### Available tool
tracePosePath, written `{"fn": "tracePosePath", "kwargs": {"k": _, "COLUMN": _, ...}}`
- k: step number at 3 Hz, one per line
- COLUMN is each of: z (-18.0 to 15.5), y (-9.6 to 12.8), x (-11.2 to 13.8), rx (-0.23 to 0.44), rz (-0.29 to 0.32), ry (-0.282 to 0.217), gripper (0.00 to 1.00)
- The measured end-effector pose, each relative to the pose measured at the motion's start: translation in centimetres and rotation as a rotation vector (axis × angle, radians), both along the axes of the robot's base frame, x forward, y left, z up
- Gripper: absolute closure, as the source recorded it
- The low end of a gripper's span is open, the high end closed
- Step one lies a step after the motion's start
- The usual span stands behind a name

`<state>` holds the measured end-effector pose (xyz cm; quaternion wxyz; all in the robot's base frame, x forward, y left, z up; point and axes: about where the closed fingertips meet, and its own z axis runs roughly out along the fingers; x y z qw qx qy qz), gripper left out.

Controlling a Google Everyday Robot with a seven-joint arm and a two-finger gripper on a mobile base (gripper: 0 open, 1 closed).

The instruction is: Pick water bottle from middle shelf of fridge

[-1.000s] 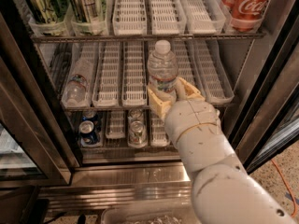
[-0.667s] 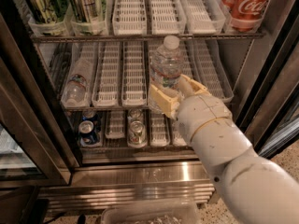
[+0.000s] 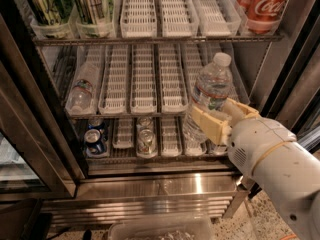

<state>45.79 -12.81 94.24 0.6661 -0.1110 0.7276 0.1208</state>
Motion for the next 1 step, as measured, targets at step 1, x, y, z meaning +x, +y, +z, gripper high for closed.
{"fn": "tracePosePath", "kwargs": {"k": 1, "z": -0.75, "y": 1.75, "x": -0.84, "rx": -0.010, "rz": 0.072, "ry": 0.031, "gripper": 1.00}}
